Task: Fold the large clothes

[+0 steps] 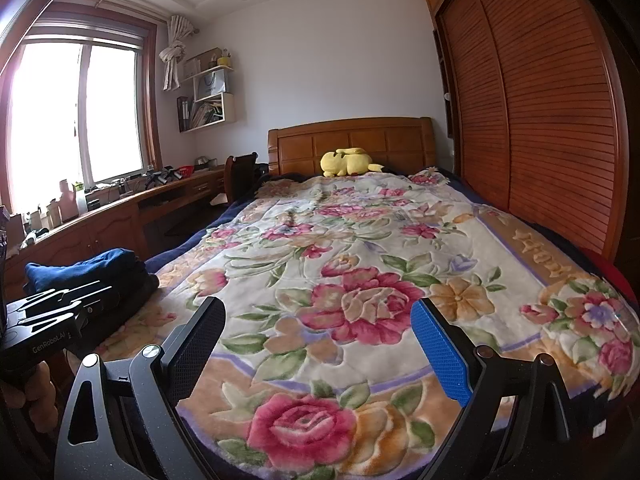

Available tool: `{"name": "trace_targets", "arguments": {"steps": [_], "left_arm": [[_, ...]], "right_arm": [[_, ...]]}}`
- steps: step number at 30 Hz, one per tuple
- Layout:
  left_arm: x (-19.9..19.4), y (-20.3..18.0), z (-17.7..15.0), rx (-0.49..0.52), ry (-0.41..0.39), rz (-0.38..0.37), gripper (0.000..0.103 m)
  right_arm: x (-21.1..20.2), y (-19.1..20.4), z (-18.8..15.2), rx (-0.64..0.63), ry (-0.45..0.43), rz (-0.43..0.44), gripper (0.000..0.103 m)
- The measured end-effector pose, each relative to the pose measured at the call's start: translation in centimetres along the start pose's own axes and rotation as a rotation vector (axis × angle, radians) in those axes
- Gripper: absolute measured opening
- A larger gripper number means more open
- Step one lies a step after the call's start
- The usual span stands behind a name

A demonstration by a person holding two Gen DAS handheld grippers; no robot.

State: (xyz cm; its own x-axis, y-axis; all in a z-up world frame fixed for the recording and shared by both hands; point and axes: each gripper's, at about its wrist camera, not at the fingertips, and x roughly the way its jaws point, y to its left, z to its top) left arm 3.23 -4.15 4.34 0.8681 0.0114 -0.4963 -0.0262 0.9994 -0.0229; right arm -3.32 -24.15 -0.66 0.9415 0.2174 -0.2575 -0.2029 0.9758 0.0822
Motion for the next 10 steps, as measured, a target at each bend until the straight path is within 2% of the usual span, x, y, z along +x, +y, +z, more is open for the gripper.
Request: {"name": "trace_targets", "arguments": {"steps": [10], "left_arm": [[0.03, -0.06, 0.05, 0.001, 0.001, -0.002, 0.031]], "right_arm": [[0.07, 0.23, -0.06, -0.002, 0.000, -0.001, 0.094]]}}
